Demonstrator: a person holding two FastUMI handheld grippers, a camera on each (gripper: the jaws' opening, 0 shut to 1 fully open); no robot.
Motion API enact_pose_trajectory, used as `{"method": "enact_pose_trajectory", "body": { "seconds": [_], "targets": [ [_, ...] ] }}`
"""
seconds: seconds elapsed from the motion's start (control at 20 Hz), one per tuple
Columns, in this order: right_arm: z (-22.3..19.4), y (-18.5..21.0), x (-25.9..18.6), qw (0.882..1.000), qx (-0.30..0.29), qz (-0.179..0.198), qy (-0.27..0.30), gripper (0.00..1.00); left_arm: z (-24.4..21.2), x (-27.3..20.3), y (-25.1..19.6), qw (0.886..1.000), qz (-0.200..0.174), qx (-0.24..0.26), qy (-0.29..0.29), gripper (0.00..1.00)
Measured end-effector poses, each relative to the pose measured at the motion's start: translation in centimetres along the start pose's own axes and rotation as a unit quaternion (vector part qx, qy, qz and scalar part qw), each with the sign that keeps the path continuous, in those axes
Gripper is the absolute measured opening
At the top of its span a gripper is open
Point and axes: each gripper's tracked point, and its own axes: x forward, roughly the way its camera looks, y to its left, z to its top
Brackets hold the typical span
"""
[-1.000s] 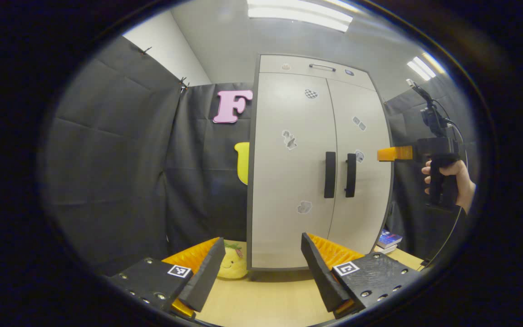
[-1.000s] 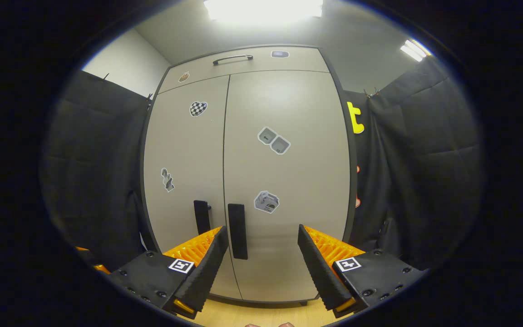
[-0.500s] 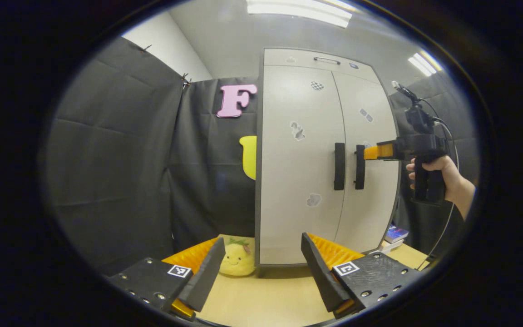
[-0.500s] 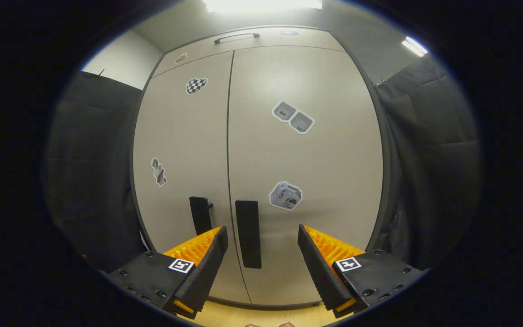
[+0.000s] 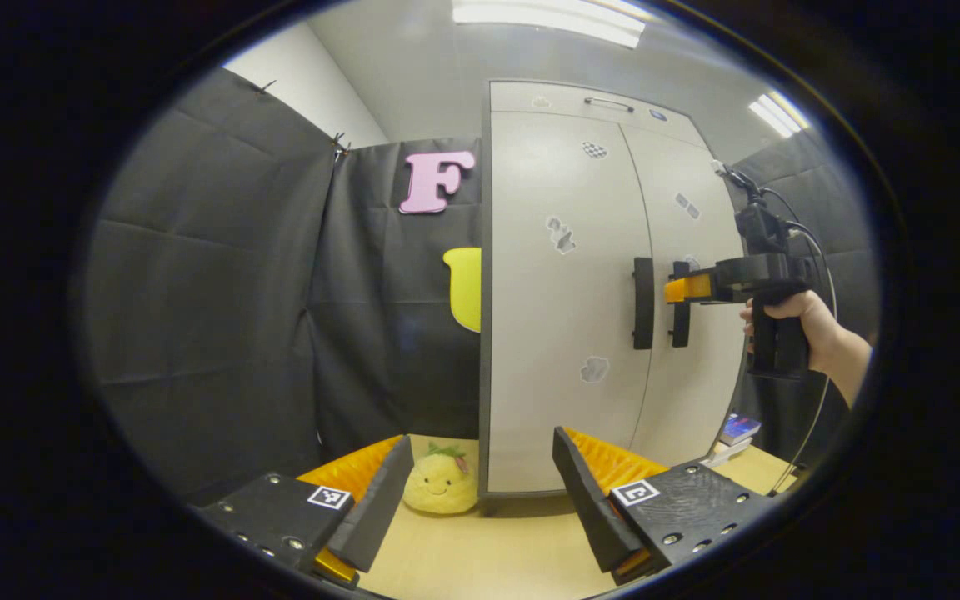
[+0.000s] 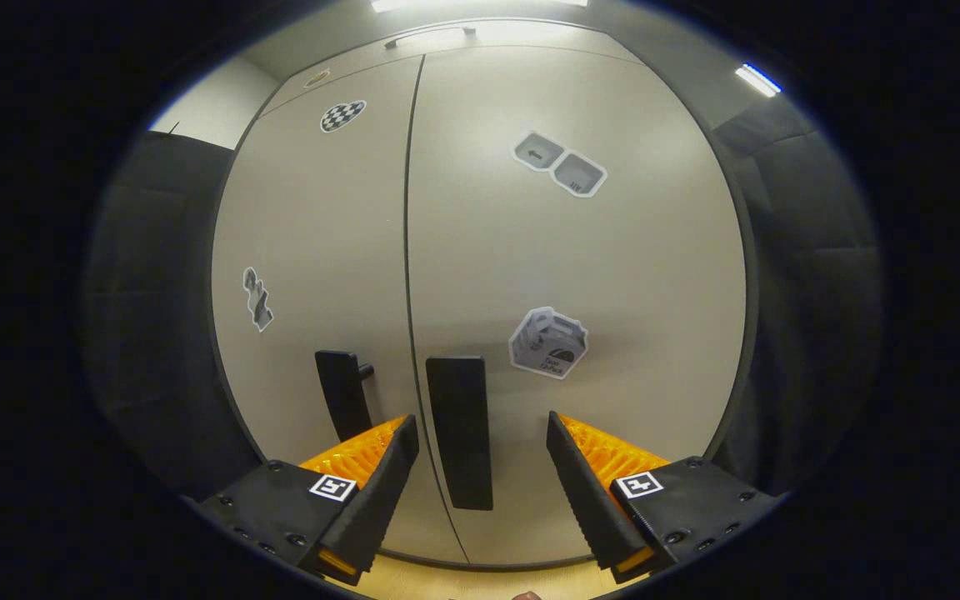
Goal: Open the right door of the double-door shoe cabinet with the right hand, and open the left door with the left hand.
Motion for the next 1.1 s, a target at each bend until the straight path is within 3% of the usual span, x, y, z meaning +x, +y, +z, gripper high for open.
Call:
{"method": "enact_pose_trajectory", "body": {
  "seconds": [0.1, 0.15, 0.3, 0.35, 0.45, 0.6, 0.65, 0.7, 0.8, 0.9, 0.95, 1.1],
  "targets": [
    [-0.4, 0.2, 0.6, 1.0, 0.001, -0.002, 0.01, 0.94, 0.0, 0.0, 0.1, 1.0, 0.002, -0.003, 0.003, 0.97],
    [-0.6, 0.4, 0.8, 1.0, 0.001, -0.003, 0.013, 0.81, 0.1, 0.0, 0.1, 1.0, 0.003, -0.004, 0.004, 0.97],
    [-0.8, 0.4, 1.2, 1.0, -0.003, -0.009, 0.015, 0.57, 0.1, 0.1, 0.1, 1.0, 0.004, -0.004, 0.008, 0.97],
    [-0.7, 0.6, 1.3, 1.0, -0.001, -0.01, 0.014, 0.41, 0.1, 0.1, 0.1, 1.0, 0.003, -0.003, 0.009, 0.97],
    [-0.8, 0.7, 1.3, 1.0, -0.012, -0.016, 0.01, 0.34, 0.0, 0.1, 0.1, 1.0, 0.004, -0.004, 0.013, 0.97],
    [-0.8, 0.5, 1.4, 0.999, -0.021, -0.024, 0.006, 0.37, -0.2, 0.1, 0.1, 1.0, 0.002, -0.011, 0.02, 0.97],
    [-0.7, 0.5, 1.3, 1.0, -0.017, -0.021, 0.002, 0.3, -0.3, 0.1, 0.1, 1.0, 0.001, -0.012, 0.021, 0.97],
    [-0.8, 0.5, 1.2, 1.0, -0.008, -0.014, -0.001, 0.3, -0.3, 0.1, 0.1, 1.0, 0.001, -0.013, 0.023, 0.97],
    [-0.7, 0.6, 1.4, 1.0, 0.013, 0.002, -0.006, 0.15, -0.3, 0.1, 0.0, 1.0, -0.003, -0.012, 0.025, 0.97],
    [-0.8, 0.6, 2.0, 1.0, 0.013, 0.002, -0.008, 0.13, -0.2, 0.0, -0.1, 1.0, -0.005, -0.01, 0.027, 0.97],
    [-0.8, 0.5, 1.3, 1.0, 0.002, 0.002, -0.005, 0.06, -0.2, 0.0, -0.1, 1.0, -0.006, -0.009, 0.028, 0.97],
    [-0.8, 0.5, 1.1, 1.0, 0.002, 0.008, -0.004, 0.1, -0.1, 0.1, -0.2, 0.999, -0.008, -0.006, 0.031, 0.97]
  ]
}}
